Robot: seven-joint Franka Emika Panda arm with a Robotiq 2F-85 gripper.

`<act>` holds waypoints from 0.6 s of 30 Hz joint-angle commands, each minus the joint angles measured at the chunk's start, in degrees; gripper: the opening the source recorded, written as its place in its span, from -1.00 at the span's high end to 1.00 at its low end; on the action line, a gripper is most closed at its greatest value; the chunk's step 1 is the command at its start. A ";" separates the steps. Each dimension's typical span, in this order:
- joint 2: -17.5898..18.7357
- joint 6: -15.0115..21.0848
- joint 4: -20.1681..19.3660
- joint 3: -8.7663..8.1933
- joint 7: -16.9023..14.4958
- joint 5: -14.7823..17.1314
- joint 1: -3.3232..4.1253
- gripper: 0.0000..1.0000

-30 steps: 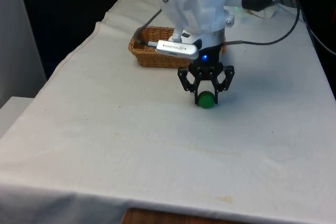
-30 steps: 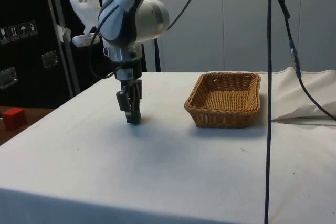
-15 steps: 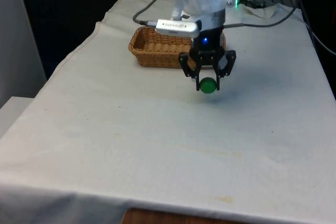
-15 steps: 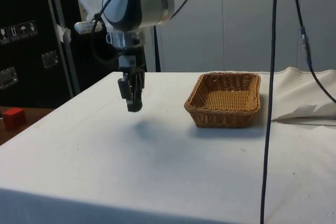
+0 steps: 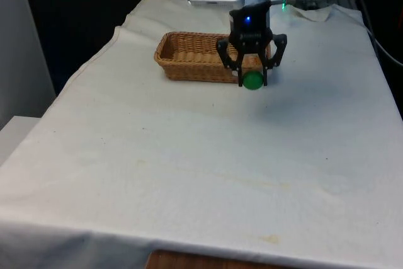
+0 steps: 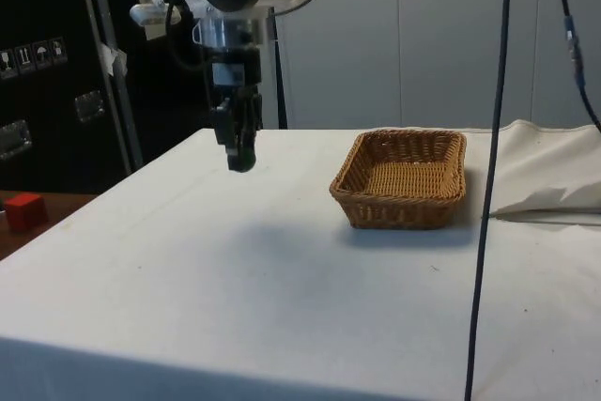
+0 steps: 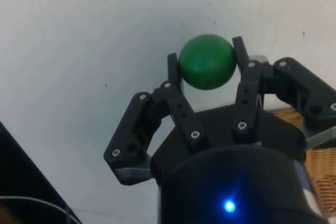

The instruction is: Pick up the ball and place it into the basket.

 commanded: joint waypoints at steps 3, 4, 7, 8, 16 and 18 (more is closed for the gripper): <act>-1.83 -0.69 -1.09 -0.69 1.72 -1.83 0.46 0.95; -1.55 -0.46 -0.80 -0.11 0.97 -1.03 0.00 0.95; -2.86 -1.20 -1.66 -0.86 2.23 -2.41 0.40 0.95; -3.15 -1.43 -1.78 -0.97 2.35 -2.58 0.40 0.95; -5.73 -3.04 -2.98 -1.66 3.55 -4.01 0.40 0.95; -6.42 -3.44 -3.32 -1.83 3.84 -4.41 0.40 0.95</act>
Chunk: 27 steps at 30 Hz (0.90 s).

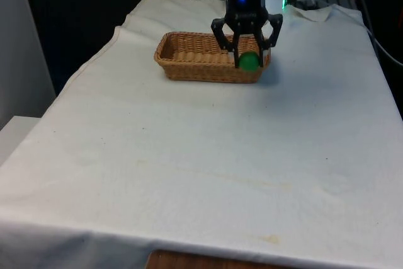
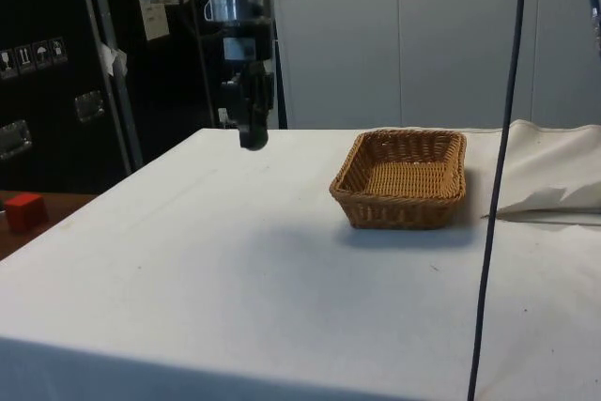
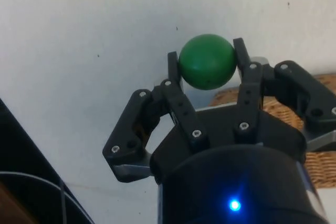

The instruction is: Pick up the ball and place it into the basket.

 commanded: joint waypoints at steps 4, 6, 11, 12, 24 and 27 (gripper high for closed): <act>-1.78 -0.69 -1.15 -0.80 1.20 -1.66 0.34 0.95; -2.69 -1.03 -1.66 -1.03 1.26 -2.06 0.34 0.95; -6.36 -1.55 -4.30 -1.83 1.26 -3.95 0.29 0.95; -5.61 -1.60 -3.61 -1.38 0.46 -2.75 0.00 0.95; -14.32 -1.32 -10.89 -3.50 1.89 -9.34 -0.11 0.95; -15.58 -1.15 -12.20 -4.13 1.83 -10.49 -0.17 0.95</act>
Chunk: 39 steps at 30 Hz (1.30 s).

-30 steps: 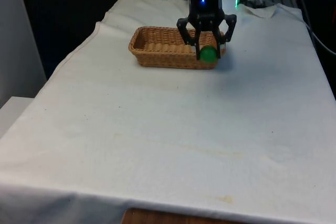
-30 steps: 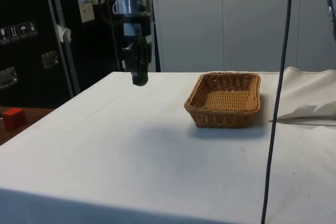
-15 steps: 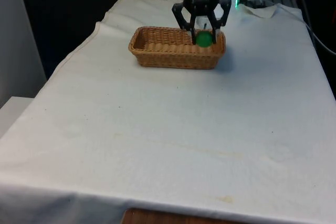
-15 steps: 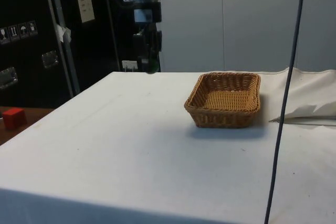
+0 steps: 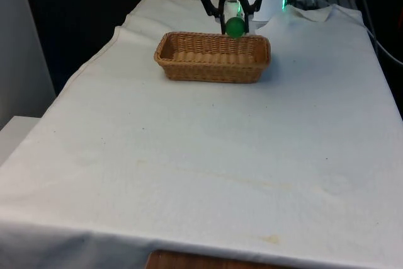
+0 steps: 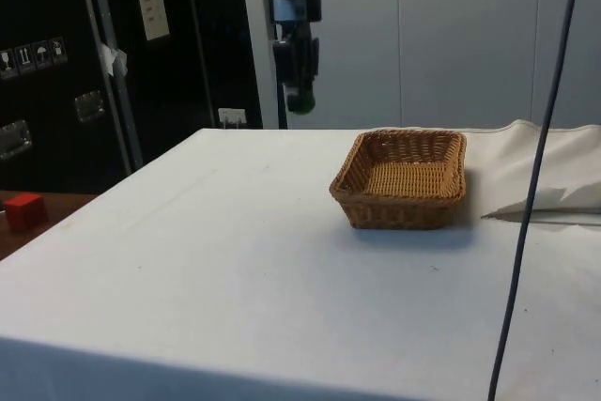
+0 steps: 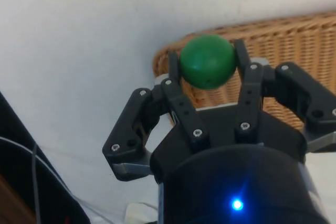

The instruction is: Pick up the ball and place it into the basket.

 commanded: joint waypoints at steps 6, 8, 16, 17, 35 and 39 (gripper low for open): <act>-2.23 0.69 -2.46 -1.20 0.40 -2.75 -0.29 0.95; -3.44 0.92 -3.78 -1.95 0.34 -3.90 -0.34 0.95; -6.99 1.55 -7.51 -3.84 0.52 -7.39 -0.57 0.95; -7.45 1.66 -7.96 -4.07 0.52 -7.85 -0.63 0.95; -13.01 5.04 -14.95 -8.14 -0.23 -12.83 -0.92 0.95; -12.03 8.02 -16.50 -9.11 -0.97 -12.38 -0.80 0.95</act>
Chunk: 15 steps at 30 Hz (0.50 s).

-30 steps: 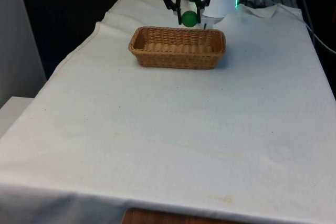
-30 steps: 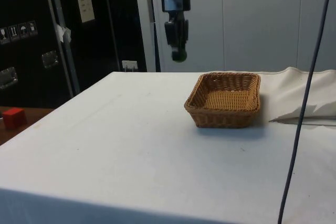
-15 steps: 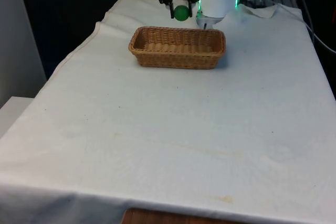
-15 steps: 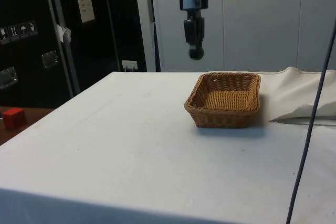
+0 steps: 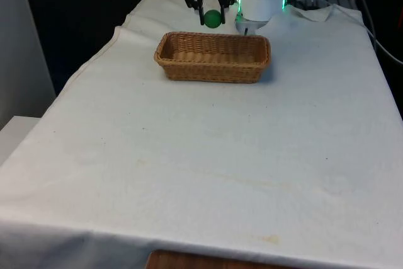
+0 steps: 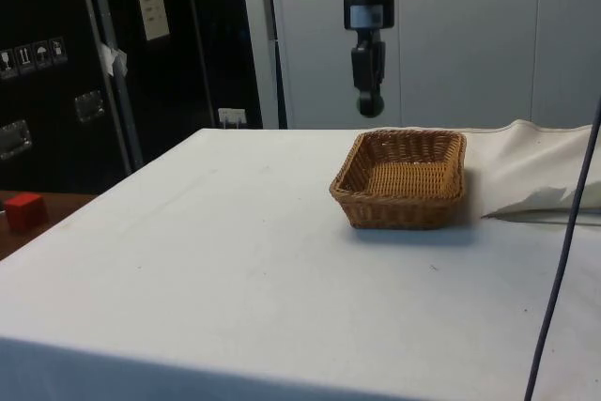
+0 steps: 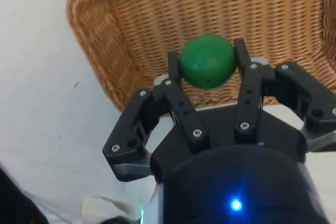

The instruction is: Pick up the ball and place it into the basket.

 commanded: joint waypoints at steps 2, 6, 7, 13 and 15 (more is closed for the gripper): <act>0.34 1.66 -0.69 -0.40 -0.46 0.46 0.00 0.95; 1.26 4.41 -2.12 -1.15 -1.32 0.97 0.00 0.95; 1.38 4.93 -2.46 -1.32 -1.49 0.92 -0.11 0.95; 1.66 7.16 -4.07 -2.35 -2.12 0.63 -0.17 0.95; 2.01 8.59 -5.10 -2.98 -2.58 0.80 -0.06 0.95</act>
